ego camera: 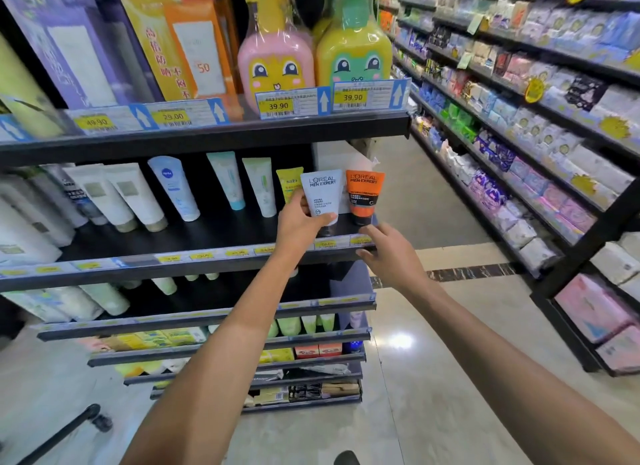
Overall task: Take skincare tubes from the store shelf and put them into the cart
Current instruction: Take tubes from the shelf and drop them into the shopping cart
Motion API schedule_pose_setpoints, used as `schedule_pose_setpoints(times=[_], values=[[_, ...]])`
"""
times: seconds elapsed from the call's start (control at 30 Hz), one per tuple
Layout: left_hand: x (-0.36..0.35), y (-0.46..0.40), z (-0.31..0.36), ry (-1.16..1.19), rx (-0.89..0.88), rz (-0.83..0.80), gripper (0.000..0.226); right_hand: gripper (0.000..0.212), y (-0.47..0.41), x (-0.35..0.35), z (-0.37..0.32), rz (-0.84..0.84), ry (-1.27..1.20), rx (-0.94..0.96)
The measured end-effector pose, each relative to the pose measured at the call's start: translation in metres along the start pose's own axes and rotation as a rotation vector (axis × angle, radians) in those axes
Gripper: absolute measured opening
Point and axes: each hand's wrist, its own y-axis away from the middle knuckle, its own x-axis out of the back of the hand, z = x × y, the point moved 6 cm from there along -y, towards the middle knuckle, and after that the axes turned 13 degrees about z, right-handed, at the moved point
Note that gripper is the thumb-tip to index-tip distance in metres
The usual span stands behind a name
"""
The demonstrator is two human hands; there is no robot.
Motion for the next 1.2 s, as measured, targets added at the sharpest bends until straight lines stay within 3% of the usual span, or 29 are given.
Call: schedule_pose_setpoints(times=[0.4,1.2], values=[[-0.001,0.004,-0.008,-0.243,-0.015,-0.021,0.059,0.04,0.003,-0.001,0.0,0.018,-0.01,0.037],[0.002,0.01,-0.005,-0.318,-0.04,-0.084,0.062,0.052,0.011,0.003,-0.009,-0.051,-0.032,-0.032]])
